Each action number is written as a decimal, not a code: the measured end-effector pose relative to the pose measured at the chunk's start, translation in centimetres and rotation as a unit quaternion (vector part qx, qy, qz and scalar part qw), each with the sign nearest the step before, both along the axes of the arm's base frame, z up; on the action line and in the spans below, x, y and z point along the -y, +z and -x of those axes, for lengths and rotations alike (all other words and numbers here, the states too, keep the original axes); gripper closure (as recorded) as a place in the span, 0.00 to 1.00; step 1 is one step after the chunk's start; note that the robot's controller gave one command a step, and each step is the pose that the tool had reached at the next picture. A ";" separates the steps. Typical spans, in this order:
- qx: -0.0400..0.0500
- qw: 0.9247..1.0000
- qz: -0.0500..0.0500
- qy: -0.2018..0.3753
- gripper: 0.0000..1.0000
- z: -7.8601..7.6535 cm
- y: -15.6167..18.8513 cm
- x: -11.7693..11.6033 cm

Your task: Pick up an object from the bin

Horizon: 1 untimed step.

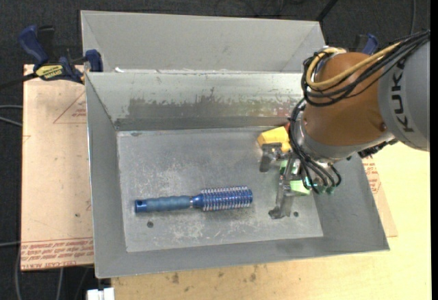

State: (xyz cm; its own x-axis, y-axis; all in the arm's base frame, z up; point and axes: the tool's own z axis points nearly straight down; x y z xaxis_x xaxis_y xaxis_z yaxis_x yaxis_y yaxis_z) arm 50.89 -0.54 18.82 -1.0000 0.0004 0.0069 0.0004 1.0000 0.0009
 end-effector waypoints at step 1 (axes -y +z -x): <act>0.001 1.000 -0.001 -0.031 0.00 -3.0 -9.4 -4.0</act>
Offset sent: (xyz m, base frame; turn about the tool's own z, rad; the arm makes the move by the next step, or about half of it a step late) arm 0.0317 0.0369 -0.0893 0.0672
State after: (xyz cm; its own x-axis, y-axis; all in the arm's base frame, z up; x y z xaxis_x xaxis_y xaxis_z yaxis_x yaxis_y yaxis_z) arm 53.93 3.45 9.42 -0.9980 0.0633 0.0059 0.0633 0.9980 0.0023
